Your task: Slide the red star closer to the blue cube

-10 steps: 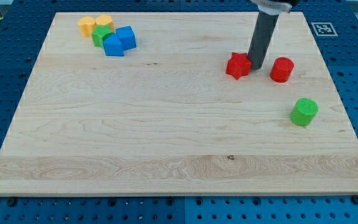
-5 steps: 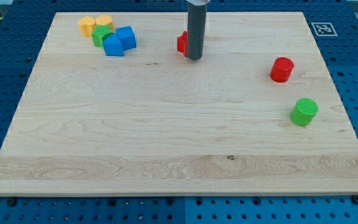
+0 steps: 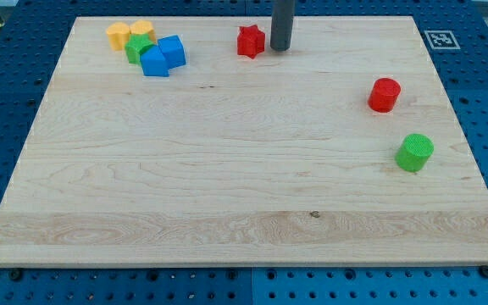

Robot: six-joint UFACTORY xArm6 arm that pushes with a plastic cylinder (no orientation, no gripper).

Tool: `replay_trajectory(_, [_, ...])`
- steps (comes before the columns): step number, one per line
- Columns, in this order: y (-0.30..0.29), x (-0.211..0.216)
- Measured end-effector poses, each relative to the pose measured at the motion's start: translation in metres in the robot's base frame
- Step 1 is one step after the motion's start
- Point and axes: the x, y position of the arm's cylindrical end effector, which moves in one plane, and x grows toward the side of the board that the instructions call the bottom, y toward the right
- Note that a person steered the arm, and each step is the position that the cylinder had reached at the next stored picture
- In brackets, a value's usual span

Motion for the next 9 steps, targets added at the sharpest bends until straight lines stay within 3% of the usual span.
replay_trajectory(3, [0.031,0.000])
replay_trajectory(6, [-0.086,-0.003])
replay_trajectory(8, [-0.113,-0.001])
replay_trajectory(9, [-0.023,0.021])
